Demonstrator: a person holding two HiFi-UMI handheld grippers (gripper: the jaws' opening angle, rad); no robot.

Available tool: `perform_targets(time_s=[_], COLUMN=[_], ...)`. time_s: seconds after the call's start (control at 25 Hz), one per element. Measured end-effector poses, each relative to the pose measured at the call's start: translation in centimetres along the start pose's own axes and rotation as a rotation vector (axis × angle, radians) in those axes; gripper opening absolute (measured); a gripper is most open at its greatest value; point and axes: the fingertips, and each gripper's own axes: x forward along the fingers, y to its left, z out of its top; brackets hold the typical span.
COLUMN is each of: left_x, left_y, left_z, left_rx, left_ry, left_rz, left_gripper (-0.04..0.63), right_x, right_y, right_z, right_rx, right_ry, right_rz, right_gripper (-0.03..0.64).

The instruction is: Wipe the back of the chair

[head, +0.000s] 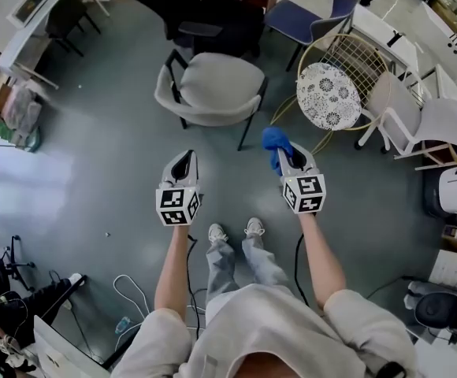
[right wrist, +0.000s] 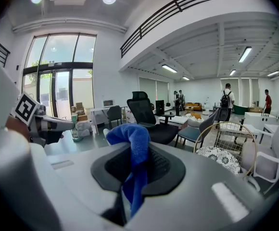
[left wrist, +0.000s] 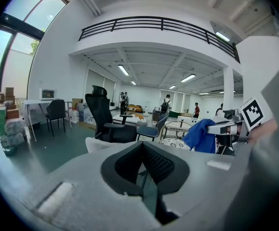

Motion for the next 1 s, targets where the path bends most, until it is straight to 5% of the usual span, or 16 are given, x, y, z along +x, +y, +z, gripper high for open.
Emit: perform_targets(time_s=[1.0], left_x=[4.3], left_y=[1.6], left_z=[-11.2], left_rx=[-0.088], left_ry=[0.075], left_rz=[0.004], left_gripper=[0.005], right_x=[5.2], right_y=[2.3], right_z=[-11.8], right_rx=[0.039], right_ry=[0.122], right_rz=[0.054], right_gripper=[0.046])
